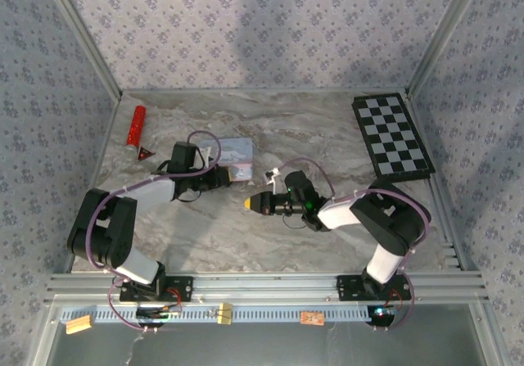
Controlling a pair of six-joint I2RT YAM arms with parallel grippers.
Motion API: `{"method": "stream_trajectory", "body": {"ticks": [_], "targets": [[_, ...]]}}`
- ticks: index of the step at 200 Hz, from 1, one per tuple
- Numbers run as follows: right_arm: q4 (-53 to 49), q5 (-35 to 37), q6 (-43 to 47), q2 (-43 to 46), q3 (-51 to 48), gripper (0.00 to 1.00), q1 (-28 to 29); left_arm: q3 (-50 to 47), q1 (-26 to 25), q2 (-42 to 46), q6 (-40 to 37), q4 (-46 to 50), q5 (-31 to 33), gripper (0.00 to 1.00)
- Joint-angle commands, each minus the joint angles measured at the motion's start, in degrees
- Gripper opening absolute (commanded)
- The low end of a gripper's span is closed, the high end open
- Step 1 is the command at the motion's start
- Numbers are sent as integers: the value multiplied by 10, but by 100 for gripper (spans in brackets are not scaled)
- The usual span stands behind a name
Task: Unlock the padlock with the key
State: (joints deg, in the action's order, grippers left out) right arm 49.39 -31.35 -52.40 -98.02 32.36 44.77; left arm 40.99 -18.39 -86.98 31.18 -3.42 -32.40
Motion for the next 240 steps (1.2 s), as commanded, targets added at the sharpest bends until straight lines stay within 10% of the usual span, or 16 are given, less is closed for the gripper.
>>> {"method": "stream_trajectory", "body": {"ticks": [1,240], "targets": [[63,-6,-28,-17,7,0,-2,17,4,23,7,-11,-42,0],[282,-33,-138,-173,39,0,-19,19,15,7,41,-20,-148,0]]}}
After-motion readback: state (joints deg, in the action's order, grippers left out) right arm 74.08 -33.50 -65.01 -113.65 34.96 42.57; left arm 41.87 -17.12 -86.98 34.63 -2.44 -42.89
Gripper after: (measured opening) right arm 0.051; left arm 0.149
